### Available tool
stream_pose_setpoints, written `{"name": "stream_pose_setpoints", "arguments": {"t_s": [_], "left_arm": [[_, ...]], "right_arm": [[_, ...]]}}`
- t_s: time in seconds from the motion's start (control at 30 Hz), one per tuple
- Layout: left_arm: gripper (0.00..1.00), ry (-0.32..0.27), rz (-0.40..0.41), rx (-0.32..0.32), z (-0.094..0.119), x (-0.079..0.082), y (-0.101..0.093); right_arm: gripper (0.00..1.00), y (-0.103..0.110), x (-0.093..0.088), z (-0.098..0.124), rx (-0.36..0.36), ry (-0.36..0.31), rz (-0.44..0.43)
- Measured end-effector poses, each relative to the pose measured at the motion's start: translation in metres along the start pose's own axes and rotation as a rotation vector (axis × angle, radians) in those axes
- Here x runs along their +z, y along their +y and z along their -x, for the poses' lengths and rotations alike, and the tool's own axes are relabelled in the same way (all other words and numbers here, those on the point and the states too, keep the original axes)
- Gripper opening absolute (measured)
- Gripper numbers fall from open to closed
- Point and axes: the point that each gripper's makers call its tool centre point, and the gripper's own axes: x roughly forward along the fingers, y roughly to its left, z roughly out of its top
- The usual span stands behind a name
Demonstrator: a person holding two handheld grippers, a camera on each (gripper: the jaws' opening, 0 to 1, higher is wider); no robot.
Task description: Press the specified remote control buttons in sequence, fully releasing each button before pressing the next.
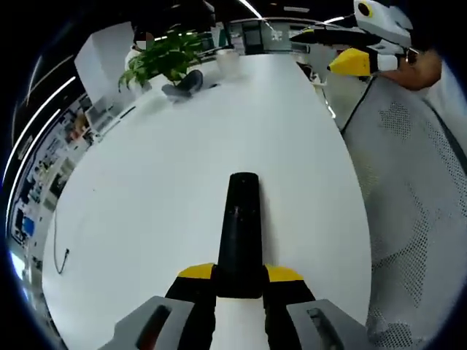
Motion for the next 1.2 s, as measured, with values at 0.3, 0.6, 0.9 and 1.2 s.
{"name": "stream_pose_setpoints", "arguments": {"t_s": [0.3, 0.6, 0.9, 1.2], "left_arm": [[0.23, 0.016, -0.033, 0.041, 0.0, -0.002, 0.045], [0.23, 0.025, -0.054, 0.072, -0.008, -0.003, 0.085], [0.23, 0.004, -0.098, 0.103, -0.017, -0.004, 0.114], [0.23, 0.01, -0.149, 0.143, -0.03, -0.009, 0.14]], "right_arm": [[0.91, 0.004, -0.005, -0.002, 0.017, 0.029, 0.009], [0.9, 0.008, -0.011, -0.004, 0.031, 0.061, 0.023], [0.88, 0.009, -0.016, -0.006, 0.034, 0.09, 0.033], [0.87, 0.006, -0.021, -0.007, 0.015, 0.116, 0.037]]}}
